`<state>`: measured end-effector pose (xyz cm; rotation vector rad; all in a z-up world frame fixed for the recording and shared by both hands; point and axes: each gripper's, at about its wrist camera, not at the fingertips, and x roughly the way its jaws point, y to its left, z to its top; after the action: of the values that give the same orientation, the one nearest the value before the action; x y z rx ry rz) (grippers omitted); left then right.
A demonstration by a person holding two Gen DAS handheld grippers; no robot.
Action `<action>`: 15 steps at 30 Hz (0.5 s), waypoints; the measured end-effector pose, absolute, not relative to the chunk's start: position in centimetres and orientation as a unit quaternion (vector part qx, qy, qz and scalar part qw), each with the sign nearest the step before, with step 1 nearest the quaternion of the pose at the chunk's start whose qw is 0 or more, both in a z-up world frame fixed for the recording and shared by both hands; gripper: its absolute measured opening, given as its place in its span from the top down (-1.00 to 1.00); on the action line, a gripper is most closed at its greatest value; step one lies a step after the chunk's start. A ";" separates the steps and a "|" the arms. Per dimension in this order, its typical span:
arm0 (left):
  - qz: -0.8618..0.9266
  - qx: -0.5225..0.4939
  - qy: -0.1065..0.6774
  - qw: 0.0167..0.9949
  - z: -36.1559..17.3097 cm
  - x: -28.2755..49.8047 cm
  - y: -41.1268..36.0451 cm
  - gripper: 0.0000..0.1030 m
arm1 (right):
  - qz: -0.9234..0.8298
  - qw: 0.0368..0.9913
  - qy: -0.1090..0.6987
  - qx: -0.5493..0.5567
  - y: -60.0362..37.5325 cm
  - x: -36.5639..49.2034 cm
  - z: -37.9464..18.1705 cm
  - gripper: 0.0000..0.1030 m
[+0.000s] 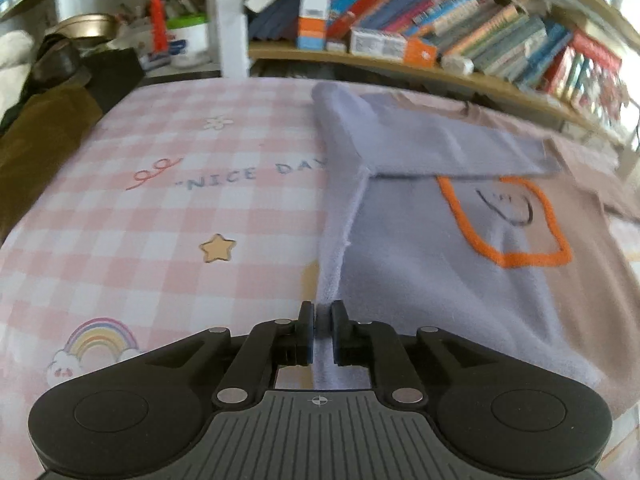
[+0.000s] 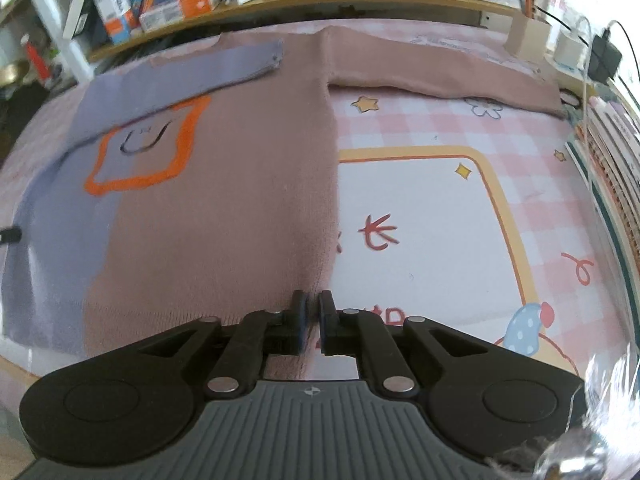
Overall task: Fold clothes
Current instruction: 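Grasp the lavender sleeve cuff with the left gripper and lift it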
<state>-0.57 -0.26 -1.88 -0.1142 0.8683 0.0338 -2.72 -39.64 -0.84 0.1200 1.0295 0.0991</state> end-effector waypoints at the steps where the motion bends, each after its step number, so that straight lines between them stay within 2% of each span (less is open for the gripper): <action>1: 0.024 -0.054 0.412 0.909 -1.4 -0.8 -0.2 0.74 | 0.048 0.870 0.486 0.061 -39.9 -2.6 -0.5 0.88; 6: 0.044 -0.024 0.362 0.931 1.4 -1.2 -1.8 0.73 | 0.064 0.886 0.453 0.071 -40.5 -1.3 0.8 0.75; 9: 0.017 -0.013 0.343 0.939 2.5 -0.8 -4.5 0.71 | 0.084 0.890 0.443 0.067 -40.2 -0.4 1.0 0.39; 15: -0.070 0.034 0.339 0.938 2.0 2.6 -12.7 0.68 | 0.154 0.875 0.458 0.038 -38.8 0.4 -0.4 0.36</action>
<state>2.55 -12.66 1.99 0.0686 0.6915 -0.1432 0.44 -38.76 -0.44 0.0785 0.9572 0.3211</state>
